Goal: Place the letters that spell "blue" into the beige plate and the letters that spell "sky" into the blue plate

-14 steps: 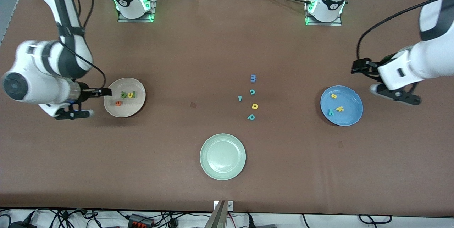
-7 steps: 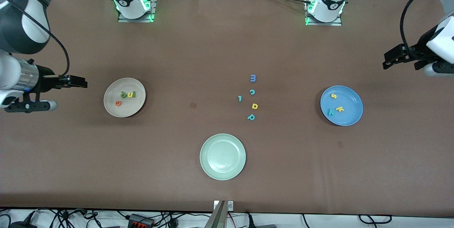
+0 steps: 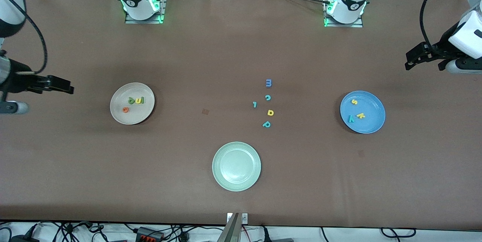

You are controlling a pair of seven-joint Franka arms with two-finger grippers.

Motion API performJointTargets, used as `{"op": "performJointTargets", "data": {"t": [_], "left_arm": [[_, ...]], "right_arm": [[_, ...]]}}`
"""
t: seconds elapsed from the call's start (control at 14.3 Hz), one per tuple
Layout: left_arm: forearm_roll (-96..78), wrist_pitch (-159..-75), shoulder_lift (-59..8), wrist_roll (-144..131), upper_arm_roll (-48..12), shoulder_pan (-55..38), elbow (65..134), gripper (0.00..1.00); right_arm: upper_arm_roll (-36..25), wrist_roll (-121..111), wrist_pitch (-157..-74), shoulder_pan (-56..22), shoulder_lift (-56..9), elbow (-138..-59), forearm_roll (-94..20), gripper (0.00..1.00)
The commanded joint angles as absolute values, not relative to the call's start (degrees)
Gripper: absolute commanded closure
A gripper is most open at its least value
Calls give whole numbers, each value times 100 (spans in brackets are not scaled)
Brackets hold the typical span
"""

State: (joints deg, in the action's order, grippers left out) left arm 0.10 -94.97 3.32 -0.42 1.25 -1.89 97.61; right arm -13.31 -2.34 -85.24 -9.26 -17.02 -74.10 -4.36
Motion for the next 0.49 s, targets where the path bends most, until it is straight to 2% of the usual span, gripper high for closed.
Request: {"op": "performJointTargets", "data": {"t": [0.0, 0.14, 0.42], "left_arm": [[-43, -9106, 317, -114, 88, -202, 9440, 0], [-123, -8992, 308, -114, 97, -202, 9361, 0], [-123, -8974, 308, -97, 97, -202, 9378, 0]], "right_arm": [[-619, -150, -8455, -109, -1381, -7418, -273, 0], [-125, -115, -8464, 324, -1292, -7470, -72, 0], [-70, -106, -8622, 316, -1064, -7865, 105, 0]]}}
